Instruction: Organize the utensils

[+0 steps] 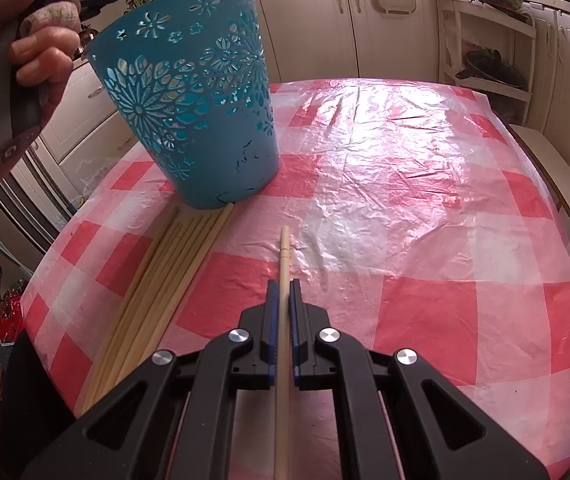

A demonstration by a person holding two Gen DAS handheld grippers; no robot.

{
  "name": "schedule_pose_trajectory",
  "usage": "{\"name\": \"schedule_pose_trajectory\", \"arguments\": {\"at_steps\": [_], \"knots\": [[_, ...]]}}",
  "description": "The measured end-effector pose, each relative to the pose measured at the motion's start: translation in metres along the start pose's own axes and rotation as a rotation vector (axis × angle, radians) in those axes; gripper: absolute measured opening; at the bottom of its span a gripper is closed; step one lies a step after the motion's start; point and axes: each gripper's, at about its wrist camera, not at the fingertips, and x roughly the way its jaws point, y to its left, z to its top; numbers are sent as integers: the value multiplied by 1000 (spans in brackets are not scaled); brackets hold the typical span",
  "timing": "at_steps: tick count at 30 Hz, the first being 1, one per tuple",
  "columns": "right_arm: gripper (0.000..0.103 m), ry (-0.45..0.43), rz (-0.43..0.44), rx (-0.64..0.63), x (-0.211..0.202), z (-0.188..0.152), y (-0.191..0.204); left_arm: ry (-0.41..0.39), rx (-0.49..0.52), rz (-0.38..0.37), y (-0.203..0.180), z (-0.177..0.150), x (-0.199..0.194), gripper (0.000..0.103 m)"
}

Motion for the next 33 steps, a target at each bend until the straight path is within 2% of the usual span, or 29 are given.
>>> {"name": "schedule_pose_trajectory", "arguments": {"at_steps": [7, 11, 13, 16, 17, 18, 22, 25, 28, 33], "knots": [[6, 3, -2, -4, 0, 0, 1, 46, 60, 43, 3, -20, 6, 5], [18, 10, 9, -28, 0, 1, 5, 91, 107, 56, 3, -27, 1, 6], [29, 19, 16, -40, 0, 1, 9, 118, 102, 54, 8, -26, -4, 10], [31, 35, 1, -62, -1, 0, 15, 118, 92, 65, 17, -22, -20, 28], [31, 39, -5, -67, -1, 0, 16, 112, 90, 70, 21, -22, -27, 40], [30, 42, -9, -70, 0, 0, 16, 105, 88, 75, 24, -22, -35, 46], [13, 26, -109, -146, 2, -2, 24, 122, 83, 76, 39, -30, -62, 51], [6, 15, -112, -124, 1, -3, 20, 148, 75, 80, 50, -44, -80, 55], [6, 4, -5, -1, -9, -3, 2, 189, 77, 86, 58, -64, -95, 60], [6, -71, 184, 153, -38, 0, -16, 284, 68, 96, 76, -104, -108, 62]]}}
